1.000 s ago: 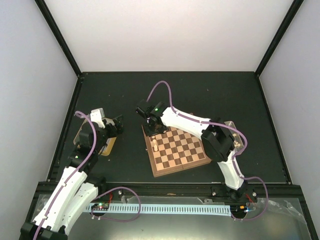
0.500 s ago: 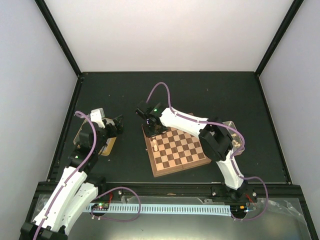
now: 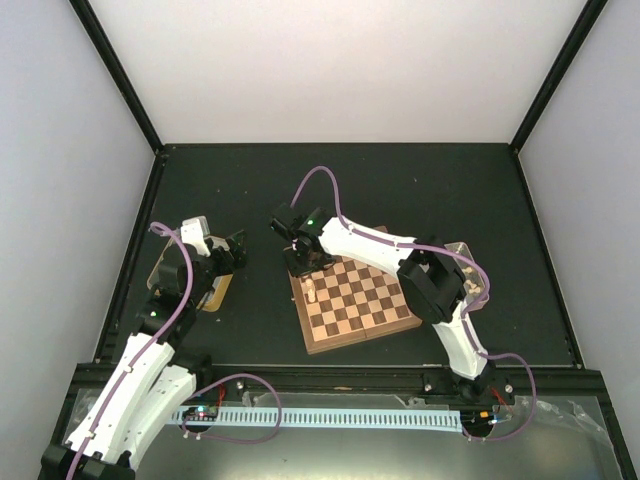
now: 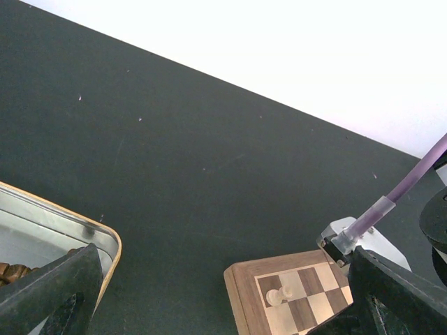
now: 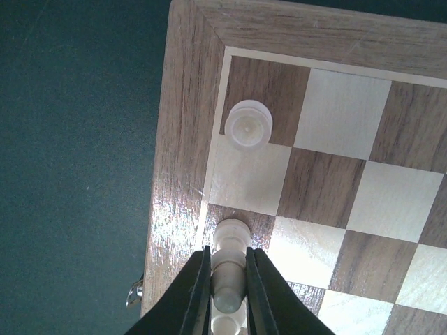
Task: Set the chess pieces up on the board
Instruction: Adjust the chess piece on the chessboard, then pick up the chess piece from the storage box, then place the chess piece on the chessboard.
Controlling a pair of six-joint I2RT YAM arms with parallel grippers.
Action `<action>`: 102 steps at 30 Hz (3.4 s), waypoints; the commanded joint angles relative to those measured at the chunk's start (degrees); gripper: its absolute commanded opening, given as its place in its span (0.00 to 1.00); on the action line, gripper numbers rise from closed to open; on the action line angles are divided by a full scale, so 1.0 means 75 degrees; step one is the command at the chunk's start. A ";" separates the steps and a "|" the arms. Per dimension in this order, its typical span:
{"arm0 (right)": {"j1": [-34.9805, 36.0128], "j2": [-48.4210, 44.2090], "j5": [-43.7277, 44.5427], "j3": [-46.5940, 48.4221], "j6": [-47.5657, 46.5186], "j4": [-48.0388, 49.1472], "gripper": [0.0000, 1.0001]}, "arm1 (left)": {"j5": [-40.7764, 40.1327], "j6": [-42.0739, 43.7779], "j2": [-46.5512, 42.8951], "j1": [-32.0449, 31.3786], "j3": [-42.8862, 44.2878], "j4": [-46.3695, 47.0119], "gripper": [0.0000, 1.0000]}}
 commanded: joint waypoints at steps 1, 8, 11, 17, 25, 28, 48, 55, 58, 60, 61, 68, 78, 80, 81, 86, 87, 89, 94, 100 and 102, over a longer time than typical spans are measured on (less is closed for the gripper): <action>0.0087 -0.0055 0.0133 -0.0099 0.0018 -0.0161 0.14 | 0.0101 0.0085 -0.0022 -0.0013 0.0034 0.0136 0.98; 0.0093 -0.0106 0.0245 0.0086 0.0027 -0.0327 0.19 | 0.0099 0.0089 -0.0010 -0.0009 0.0023 0.0147 0.98; 0.0093 -0.0172 0.0245 0.0123 0.0027 -0.0336 0.19 | 0.0108 0.0087 0.0002 -0.0009 0.0023 0.0150 0.98; 0.0093 -0.0333 0.0213 0.0284 0.0064 -0.0348 0.26 | 0.0113 0.0088 0.0015 -0.0009 0.0034 0.0147 0.98; -0.0088 -0.1626 0.0903 -0.0366 0.0471 0.0147 0.32 | 0.0183 0.0088 0.0002 -0.0010 0.0067 0.0139 0.98; -0.0465 -0.2697 0.1305 -0.1402 0.0792 0.0536 0.33 | 0.0324 0.0083 -0.0038 -0.0010 0.0070 0.0181 0.98; -0.5883 -0.6150 0.1549 -0.7025 0.0520 0.1994 0.27 | 0.1371 0.0093 0.0252 -0.0009 0.0409 0.0701 0.98; -0.6436 -0.5569 0.1369 -0.7210 0.0483 0.2391 0.26 | 0.1378 -0.0059 0.0788 -0.0009 0.0431 0.1239 0.98; -0.6508 -0.5389 0.1417 -0.7351 0.0526 0.2534 0.24 | 0.1301 -0.0116 0.0972 -0.0009 0.0461 0.1409 0.98; -0.6547 -0.5254 0.1473 -0.7408 0.0548 0.2599 0.22 | 0.1287 -0.0137 0.1078 -0.0011 0.0496 0.1448 0.98; -0.6567 -0.5188 0.1496 -0.7422 0.0536 0.2663 0.21 | 0.1267 -0.0137 0.1125 -0.0009 0.0499 0.1467 0.98; -0.6731 -0.4923 0.1388 -0.7323 0.0285 0.2919 0.10 | 0.1202 -0.0150 0.1367 -0.0008 0.0526 0.1510 0.98; -0.6441 -0.5900 0.1320 -0.6876 0.0130 0.2113 0.01 | 0.1204 -0.0143 0.1421 -0.0009 0.0585 0.1498 0.98; -0.6144 -0.6142 0.1107 -0.6617 0.0155 0.1925 0.01 | 0.1211 -0.0147 0.1420 -0.0009 0.0584 0.1491 0.98; -0.5957 -0.6198 0.0964 -0.6473 0.0168 0.1871 0.01 | 0.1218 -0.0162 0.1420 -0.0009 0.0585 0.1483 0.98; -0.4512 -0.5711 0.0541 -0.5539 0.0318 0.1735 0.01 | 0.1305 -0.0185 0.1437 -0.0015 0.0617 0.1424 0.98; -0.4208 -0.5492 0.0482 -0.5325 0.0295 0.1740 0.01 | 0.1309 -0.0193 0.1453 -0.0010 0.0645 0.1373 0.98; -0.3632 -0.4928 0.0354 -0.4805 0.0209 0.1718 0.01 | 0.1326 -0.0197 0.1466 -0.0009 0.0703 0.1260 0.98; -0.2368 -0.3282 0.0204 -0.3287 -0.0204 0.1410 0.01 | 0.1312 -0.0176 0.1426 -0.0011 0.0791 0.0978 0.98; -0.1648 -0.1745 -0.0548 -0.1599 -0.0787 0.0931 0.01 | 0.1315 -0.0122 0.1338 -0.0009 0.0740 0.0861 0.98; -0.1542 -0.1284 -0.0625 -0.0967 -0.0884 0.0665 0.02 | 0.1312 -0.0102 0.1338 -0.0009 0.0726 0.0840 0.98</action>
